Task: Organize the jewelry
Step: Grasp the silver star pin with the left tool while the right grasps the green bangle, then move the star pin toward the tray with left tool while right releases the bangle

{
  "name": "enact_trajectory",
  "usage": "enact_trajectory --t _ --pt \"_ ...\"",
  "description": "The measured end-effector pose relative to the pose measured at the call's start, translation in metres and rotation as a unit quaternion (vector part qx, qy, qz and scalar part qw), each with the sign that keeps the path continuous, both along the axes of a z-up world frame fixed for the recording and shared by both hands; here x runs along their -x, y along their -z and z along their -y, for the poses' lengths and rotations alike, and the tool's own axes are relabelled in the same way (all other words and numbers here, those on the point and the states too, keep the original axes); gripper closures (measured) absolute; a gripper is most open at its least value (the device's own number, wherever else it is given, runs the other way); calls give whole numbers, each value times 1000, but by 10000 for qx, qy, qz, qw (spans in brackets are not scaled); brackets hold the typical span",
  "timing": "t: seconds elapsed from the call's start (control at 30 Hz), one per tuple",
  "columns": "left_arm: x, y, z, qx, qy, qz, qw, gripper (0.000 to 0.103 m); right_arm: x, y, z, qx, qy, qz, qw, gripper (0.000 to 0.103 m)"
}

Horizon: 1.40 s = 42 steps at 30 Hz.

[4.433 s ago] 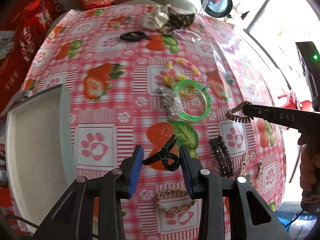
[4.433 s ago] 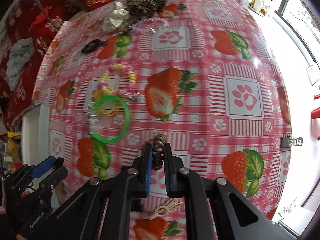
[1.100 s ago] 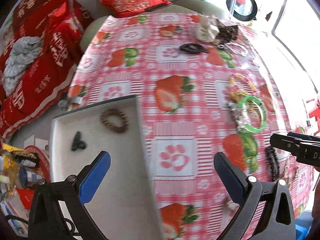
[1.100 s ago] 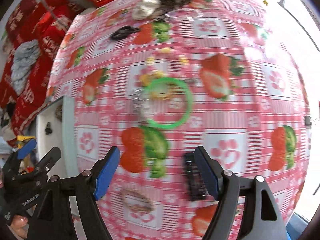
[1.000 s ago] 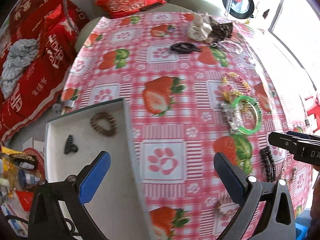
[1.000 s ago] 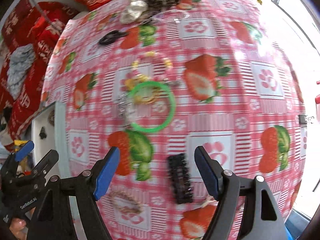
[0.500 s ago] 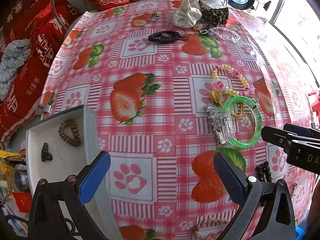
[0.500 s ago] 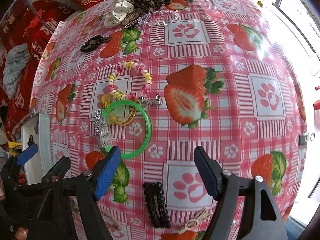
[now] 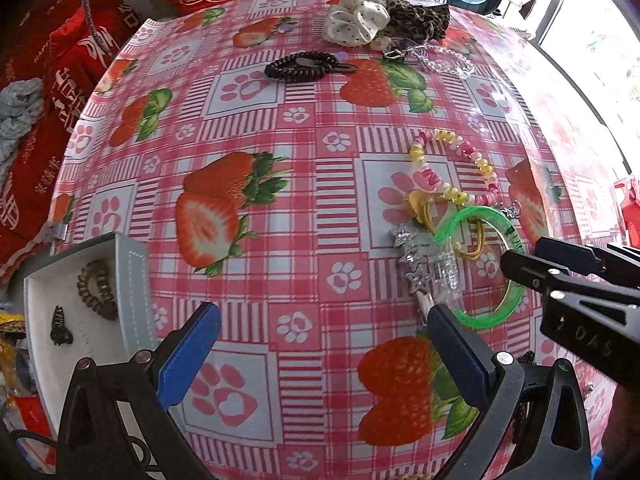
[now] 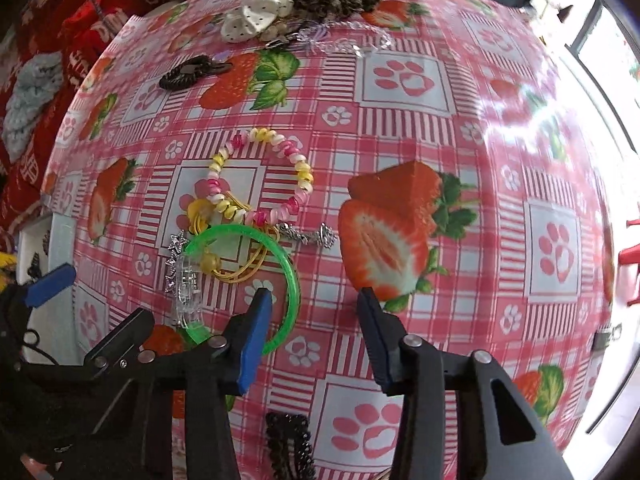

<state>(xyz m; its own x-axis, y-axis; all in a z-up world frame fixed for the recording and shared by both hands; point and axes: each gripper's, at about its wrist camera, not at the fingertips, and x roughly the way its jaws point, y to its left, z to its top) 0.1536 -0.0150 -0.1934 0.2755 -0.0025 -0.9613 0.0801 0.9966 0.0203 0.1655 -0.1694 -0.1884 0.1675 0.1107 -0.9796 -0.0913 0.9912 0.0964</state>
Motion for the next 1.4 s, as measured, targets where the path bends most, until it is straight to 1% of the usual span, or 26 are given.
enact_trajectory --t 0.03,0.07,0.13,0.17,0.23,0.27,0.47,0.5,0.57,0.63,0.73,0.83,0.9,0.93,1.0,1.03,1.1,1.23,1.4 --pt "-1 1 1 0 4 -6 10000 0 -1 0 -2 78 -59 24 9999 66" --pt "-2 2 2 -2 10 -14 10000 0 -1 1 -4 171 -139 67 9997 69" --pt "-3 4 4 -14 29 -25 10000 0 -1 1 -6 310 -261 135 9991 79" --pt "-3 4 4 -25 40 -31 10000 0 -1 1 -7 368 -298 164 9987 82" --pt "-5 7 6 -36 55 -50 10000 0 -1 0 -4 412 -304 212 9985 95" --pt "-5 8 7 -31 65 -64 10000 0 -2 0 -2 397 -278 217 9986 96" --pt "-9 15 19 5 179 -107 9998 1 0 -2 11 137 -119 261 9995 96" --pt "-9 16 21 3 205 -120 9997 8 0 -3 13 94 -103 276 9995 96" --pt "-11 17 24 0 238 -124 9996 9 3 -5 17 20 -71 305 9995 96" --pt "-12 16 27 30 287 -111 9995 14 5 -9 23 -73 -15 333 9994 96" --pt "-11 15 30 84 369 -97 9992 24 8 -14 30 -199 79 361 9991 96" --pt "-9 12 35 126 460 -67 9988 38 8 -18 34 -261 173 374 9988 96" --pt "-8 10 38 144 521 -41 9985 53 9 -20 38 -289 233 367 9986 96" --pt "-7 9 41 142 533 -36 9985 56 10 -21 39 -302 266 363 9985 96" --pt "-6 8 41 170 567 -36 9982 68 11 -23 42 -323 318 355 9983 96" --pt "-6 8 41 176 577 -32 9982 78 13 -24 44 -333 343 349 9982 96" --pt "-6 7 41 222 573 -48 9981 79 15 -26 45 -351 381 340 9981 96" --pt "-5 2 33 415 408 -71 9983 79 19 -29 47 -411 431 309 9977 96" --pt "6 -16 23 537 310 39 9981 79 25 -33 48 -535 497 263 9970 96"
